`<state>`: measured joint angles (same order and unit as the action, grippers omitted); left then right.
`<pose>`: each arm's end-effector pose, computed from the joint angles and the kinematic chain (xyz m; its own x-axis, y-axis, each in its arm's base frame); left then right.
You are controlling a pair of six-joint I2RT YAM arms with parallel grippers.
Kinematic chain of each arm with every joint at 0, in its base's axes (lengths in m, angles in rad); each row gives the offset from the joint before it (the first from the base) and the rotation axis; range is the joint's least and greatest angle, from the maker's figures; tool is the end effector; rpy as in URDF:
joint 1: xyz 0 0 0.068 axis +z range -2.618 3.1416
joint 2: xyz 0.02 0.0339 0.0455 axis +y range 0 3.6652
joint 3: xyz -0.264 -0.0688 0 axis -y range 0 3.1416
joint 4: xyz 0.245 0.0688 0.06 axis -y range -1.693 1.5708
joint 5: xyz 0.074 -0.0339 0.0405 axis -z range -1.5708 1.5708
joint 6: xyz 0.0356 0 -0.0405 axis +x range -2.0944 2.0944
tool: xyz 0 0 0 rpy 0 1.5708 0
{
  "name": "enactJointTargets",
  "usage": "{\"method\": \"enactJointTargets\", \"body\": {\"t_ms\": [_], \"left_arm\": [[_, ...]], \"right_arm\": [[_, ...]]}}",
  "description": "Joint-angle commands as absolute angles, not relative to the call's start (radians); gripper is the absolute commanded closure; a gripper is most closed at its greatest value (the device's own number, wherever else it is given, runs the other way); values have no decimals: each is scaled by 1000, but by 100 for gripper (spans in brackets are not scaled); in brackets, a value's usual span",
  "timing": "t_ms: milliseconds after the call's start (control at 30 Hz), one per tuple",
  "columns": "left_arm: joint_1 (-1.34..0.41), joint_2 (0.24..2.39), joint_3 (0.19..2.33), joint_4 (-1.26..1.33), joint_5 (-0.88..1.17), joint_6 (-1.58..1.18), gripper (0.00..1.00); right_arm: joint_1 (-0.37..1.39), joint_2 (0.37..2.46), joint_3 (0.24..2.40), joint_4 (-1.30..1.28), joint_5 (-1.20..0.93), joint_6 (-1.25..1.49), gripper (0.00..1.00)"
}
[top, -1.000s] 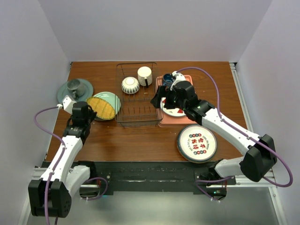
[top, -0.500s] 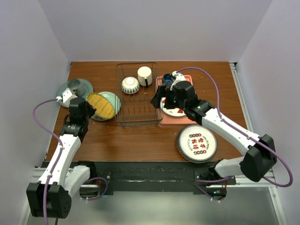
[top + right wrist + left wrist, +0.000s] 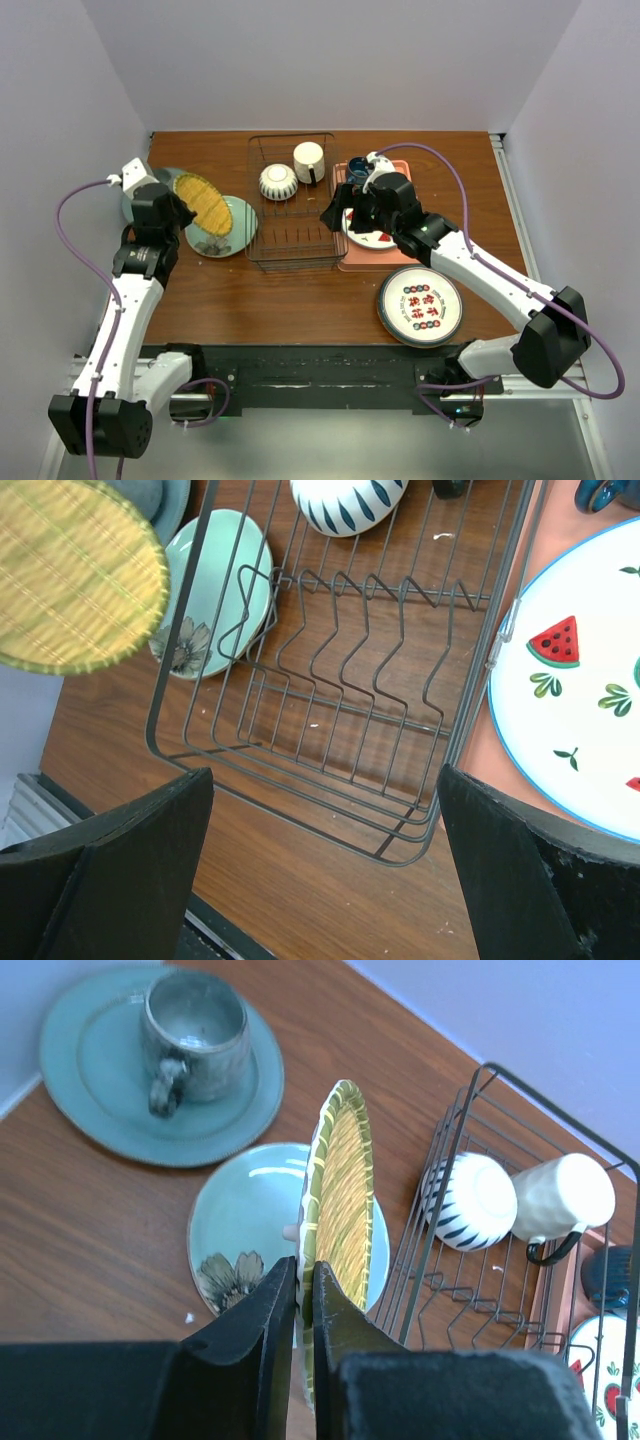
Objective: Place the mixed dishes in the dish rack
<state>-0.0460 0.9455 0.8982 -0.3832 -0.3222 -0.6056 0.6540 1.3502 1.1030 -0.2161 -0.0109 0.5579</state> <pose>0.2113 0.0016 0.3309 -0.2039 -0.5311 -0.8224 -0.4378 0.8008 -0.4087 0.2478 0.1904 0.3203 -0.6271 0.1863 -0.7564 -0.3349 0.8122 0.4777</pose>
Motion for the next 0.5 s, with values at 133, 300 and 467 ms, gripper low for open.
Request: {"method": "enactJointTargets", "body": {"t_ms": [133,300,467], "left_arm": [[-41,928,1067,-416,-287,-480,100],[-41,931,1120,-429,-149,-453,100],[-41,911,1143,-422,-20,-468,100]], "right_arm": [[653,1342,1123,-158,-46,560,2],[655,1341,1118,-127,-101,561,2],[655,1350,1111,-60,-210,568,2]]}}
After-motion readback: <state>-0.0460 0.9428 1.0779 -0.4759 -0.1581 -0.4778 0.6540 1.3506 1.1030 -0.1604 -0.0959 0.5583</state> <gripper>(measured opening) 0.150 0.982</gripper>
